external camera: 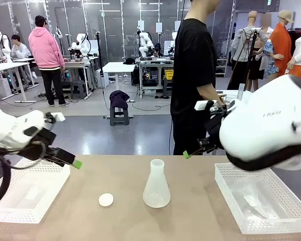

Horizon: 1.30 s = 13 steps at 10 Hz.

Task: Prepare the solutions needed for the experiment.
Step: Pick up the Plastic Funnel and insert it into the Big flask.

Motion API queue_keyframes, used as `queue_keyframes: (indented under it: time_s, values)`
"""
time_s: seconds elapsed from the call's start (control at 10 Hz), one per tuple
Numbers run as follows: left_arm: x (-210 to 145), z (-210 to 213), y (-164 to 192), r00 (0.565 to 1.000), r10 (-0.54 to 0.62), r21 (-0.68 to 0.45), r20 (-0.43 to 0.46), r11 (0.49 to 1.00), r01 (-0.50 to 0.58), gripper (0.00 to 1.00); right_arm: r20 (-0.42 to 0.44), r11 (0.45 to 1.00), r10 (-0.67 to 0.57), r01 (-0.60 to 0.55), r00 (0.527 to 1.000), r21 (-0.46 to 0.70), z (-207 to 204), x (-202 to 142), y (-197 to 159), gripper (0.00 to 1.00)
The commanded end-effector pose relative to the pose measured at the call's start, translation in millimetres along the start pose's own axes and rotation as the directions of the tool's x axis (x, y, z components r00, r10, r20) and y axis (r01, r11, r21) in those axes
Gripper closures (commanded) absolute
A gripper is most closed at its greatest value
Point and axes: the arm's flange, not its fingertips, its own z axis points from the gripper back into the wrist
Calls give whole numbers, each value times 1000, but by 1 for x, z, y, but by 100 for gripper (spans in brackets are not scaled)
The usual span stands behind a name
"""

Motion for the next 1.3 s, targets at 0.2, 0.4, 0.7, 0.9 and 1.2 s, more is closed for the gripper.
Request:
queue_keyframes:
  time_s: [0.2,0.4,0.7,0.9,1.2]
  values:
    - [-2,10,21,1000,18,-91,10,996,-17,0,-9,969,-128,127,992,211,-15,4,-32,0]
    - [-2,10,21,1000,18,-91,10,996,-17,0,-5,979,-149,149,989,138,1,3,-25,0]
    - [10,-2,40,995,99,-289,13,953,-91,0,-21,941,-217,215,976,261,-11,8,-37,0]
    - [17,-8,75,972,231,-551,36,816,-174,0,-41,829,-321,301,946,471,-33,12,-61,0]
    - [20,-21,107,924,382,-724,-30,629,-284,0,-58,701,-417,362,907,615,-52,11,-83,0]
